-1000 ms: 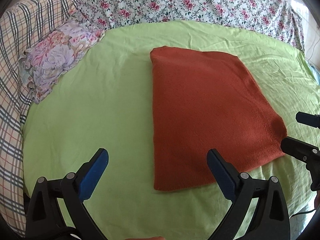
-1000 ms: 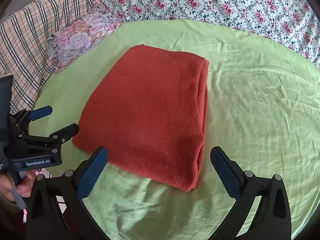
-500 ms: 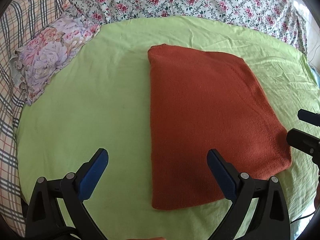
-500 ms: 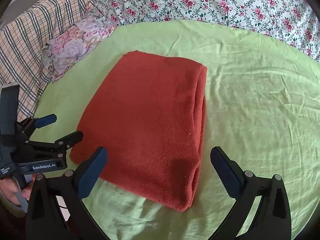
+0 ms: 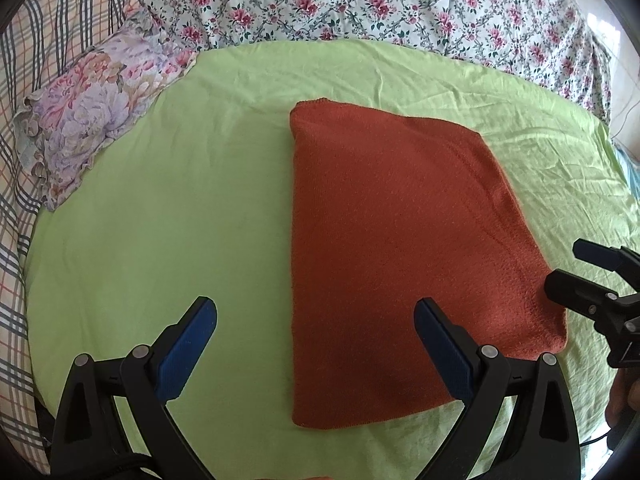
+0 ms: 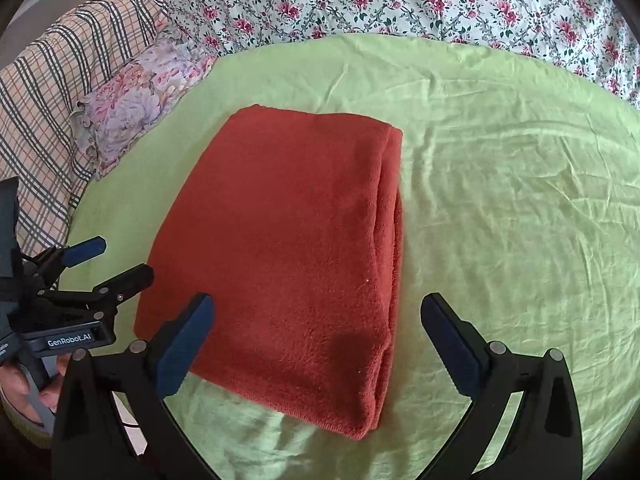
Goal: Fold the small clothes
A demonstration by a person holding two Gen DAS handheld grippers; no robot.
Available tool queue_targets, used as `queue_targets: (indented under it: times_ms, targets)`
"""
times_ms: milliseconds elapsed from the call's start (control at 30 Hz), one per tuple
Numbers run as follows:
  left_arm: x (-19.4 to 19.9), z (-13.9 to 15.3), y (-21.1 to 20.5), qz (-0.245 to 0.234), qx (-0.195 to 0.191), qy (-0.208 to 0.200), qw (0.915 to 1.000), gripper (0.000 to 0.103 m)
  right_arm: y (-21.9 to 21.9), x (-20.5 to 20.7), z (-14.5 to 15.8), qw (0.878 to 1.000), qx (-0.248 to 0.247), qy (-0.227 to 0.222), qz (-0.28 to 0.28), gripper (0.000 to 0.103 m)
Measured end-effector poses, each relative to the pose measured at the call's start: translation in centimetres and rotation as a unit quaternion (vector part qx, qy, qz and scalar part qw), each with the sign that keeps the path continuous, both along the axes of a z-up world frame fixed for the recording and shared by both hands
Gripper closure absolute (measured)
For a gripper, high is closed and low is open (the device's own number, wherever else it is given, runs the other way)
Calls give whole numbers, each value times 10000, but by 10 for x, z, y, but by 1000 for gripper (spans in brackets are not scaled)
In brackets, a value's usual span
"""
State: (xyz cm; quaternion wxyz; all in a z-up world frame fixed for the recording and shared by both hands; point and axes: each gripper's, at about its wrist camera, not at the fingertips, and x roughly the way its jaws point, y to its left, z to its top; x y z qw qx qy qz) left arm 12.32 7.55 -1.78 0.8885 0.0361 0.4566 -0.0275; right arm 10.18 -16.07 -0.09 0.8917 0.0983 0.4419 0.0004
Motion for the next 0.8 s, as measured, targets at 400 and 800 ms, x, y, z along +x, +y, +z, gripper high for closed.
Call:
queue_targets:
  times_ms: [400,800]
  targets:
    - [-7,-3,-2,21,-155,7,9999,4,9,-3,-15,9999,111,58,0,1]
    - [-10,-4,-2,7,-202,4,9998,4,8,-4,-16,9999,101,28,3,1]
